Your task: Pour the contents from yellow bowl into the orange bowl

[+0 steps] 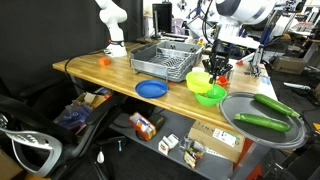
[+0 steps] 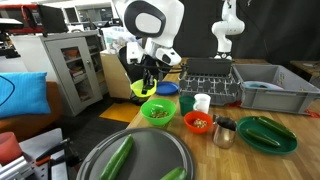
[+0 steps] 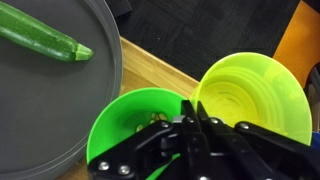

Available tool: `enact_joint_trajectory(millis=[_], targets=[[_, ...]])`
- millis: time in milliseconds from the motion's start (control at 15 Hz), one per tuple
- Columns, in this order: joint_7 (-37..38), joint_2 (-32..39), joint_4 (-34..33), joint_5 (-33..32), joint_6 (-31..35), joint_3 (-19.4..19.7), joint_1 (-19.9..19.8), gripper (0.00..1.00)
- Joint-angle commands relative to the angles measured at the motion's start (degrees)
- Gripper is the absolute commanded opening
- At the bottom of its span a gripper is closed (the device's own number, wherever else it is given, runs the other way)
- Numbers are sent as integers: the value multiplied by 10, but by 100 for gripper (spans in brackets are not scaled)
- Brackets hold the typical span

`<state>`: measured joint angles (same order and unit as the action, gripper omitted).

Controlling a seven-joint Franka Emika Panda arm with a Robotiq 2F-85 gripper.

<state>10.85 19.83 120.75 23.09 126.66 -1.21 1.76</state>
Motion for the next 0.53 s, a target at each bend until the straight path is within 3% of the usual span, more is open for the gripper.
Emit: enact_joint_trajectory(millis=[0,467], targets=[[2,0,-1,-2,-1,-4,-4,4],[0,2,-3,-4,-4,-4,-3,1]])
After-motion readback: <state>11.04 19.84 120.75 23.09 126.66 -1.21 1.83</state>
